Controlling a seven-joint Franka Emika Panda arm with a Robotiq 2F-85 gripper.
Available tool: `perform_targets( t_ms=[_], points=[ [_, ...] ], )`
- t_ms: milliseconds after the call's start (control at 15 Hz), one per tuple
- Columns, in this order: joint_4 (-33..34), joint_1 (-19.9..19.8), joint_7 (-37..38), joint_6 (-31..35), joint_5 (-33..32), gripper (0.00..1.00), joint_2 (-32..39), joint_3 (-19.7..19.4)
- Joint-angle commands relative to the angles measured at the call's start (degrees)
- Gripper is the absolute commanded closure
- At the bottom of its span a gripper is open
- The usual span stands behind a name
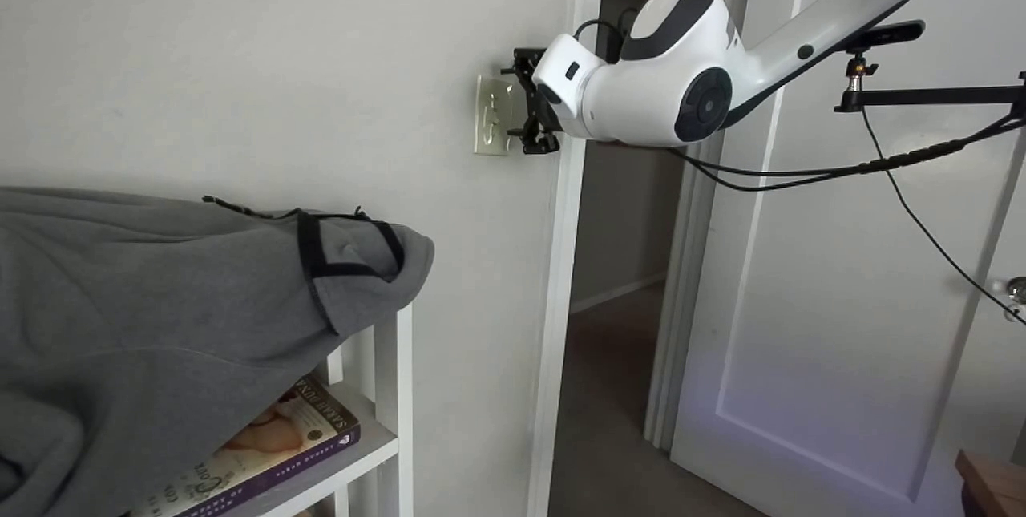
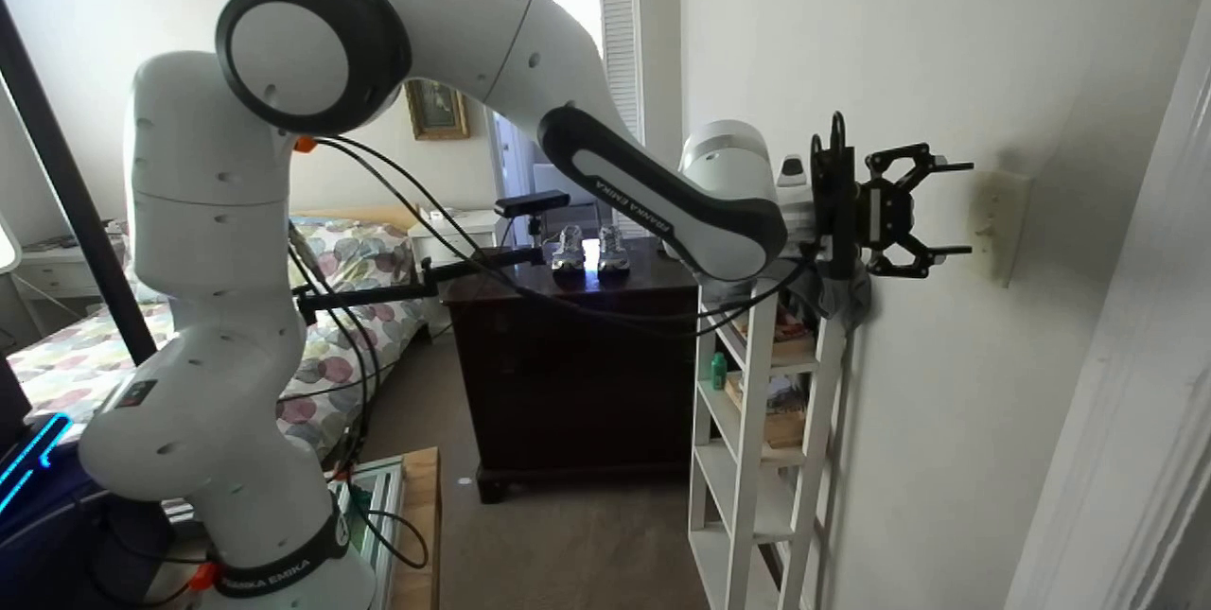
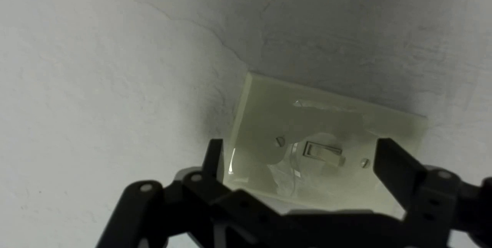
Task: Turn on the light
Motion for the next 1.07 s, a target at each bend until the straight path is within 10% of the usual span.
perform_targets(
  t_ms=[0, 800, 1000],
  points=[
    [2.4, 0.1, -0.1, -1.1, 0.1, 0.00, 2.3, 0.3],
    [7.7, 0.1, -0.1, -1.3, 0.0, 0.02, 5.8, 0.9],
    [8.3, 3.3, 1.1, -0.9, 0.0, 0.31, 6.2, -3.0]
  ],
)
